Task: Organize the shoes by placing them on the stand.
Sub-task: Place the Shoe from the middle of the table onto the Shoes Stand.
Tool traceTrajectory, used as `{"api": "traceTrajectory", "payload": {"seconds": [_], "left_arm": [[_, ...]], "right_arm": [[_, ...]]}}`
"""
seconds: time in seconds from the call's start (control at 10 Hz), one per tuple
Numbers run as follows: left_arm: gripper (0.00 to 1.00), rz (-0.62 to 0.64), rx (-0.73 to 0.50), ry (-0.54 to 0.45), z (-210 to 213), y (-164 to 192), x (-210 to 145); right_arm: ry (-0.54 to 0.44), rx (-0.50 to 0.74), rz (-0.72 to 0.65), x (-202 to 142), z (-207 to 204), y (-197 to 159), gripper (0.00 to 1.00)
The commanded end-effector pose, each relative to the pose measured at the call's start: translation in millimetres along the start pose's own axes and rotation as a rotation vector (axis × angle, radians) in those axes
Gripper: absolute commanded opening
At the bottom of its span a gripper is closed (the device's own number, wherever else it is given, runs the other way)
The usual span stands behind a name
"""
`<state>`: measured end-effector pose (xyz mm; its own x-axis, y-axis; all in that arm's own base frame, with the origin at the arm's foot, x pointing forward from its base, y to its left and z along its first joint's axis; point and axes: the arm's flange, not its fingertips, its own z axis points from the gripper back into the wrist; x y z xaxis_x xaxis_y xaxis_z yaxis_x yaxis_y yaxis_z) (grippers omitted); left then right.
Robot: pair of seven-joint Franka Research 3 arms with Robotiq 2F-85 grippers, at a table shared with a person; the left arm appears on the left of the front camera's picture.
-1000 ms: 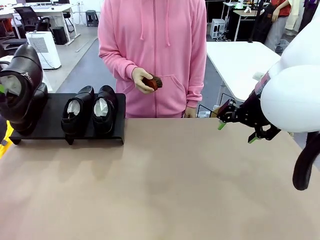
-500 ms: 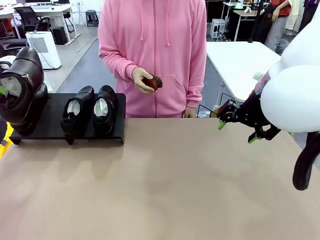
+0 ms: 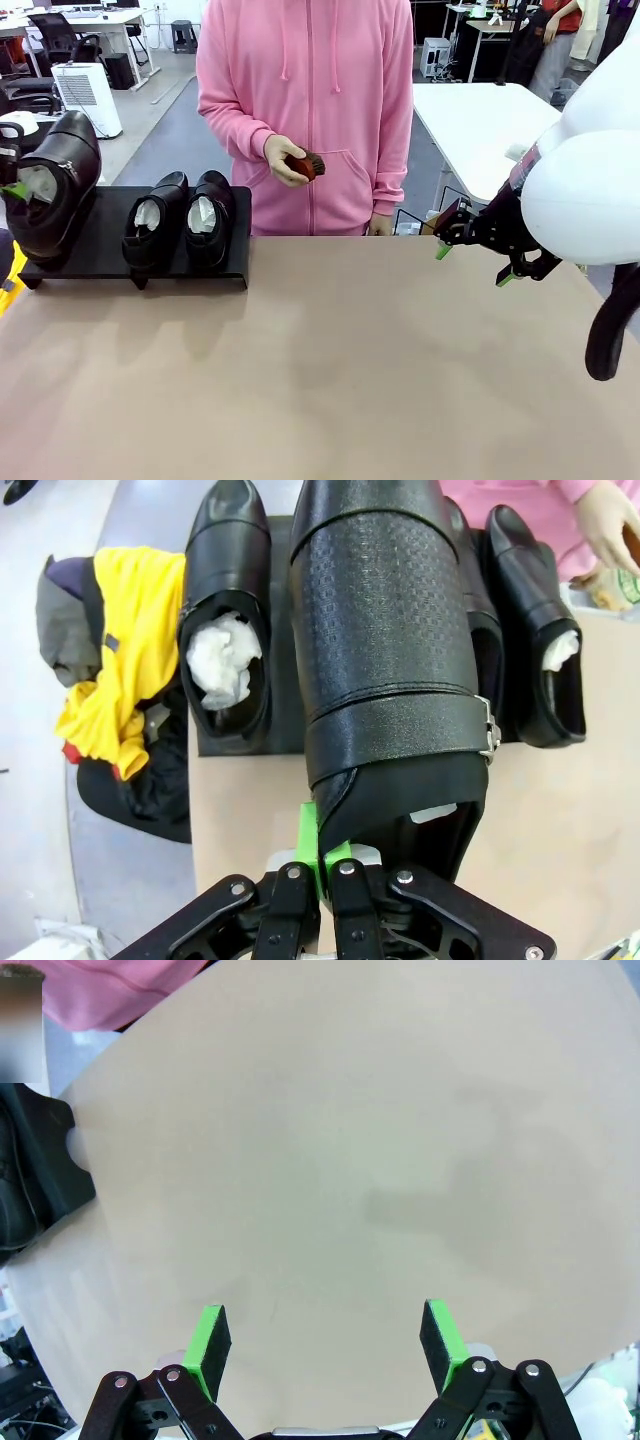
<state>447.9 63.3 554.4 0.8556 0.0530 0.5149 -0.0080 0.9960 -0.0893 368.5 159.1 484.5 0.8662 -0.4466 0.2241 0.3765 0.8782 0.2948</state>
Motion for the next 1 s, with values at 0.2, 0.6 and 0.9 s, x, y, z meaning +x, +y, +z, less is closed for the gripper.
{"api": "traceTrajectory", "payload": {"seconds": [0.2,0.6,0.9], "left_arm": [[0.00,-0.015,-0.030,-0.038,-51,26,35],[0.00,-0.017,-0.059,-0.035,-105,27,47],[0.00,-0.003,-0.065,-0.035,-124,26,51]], "right_arm": [[0.016,0.025,0.015,4,0,1,1.00],[0.016,0.025,0.015,4,0,1,1.00],[0.016,0.025,0.015,4,0,1,1.00]]}}
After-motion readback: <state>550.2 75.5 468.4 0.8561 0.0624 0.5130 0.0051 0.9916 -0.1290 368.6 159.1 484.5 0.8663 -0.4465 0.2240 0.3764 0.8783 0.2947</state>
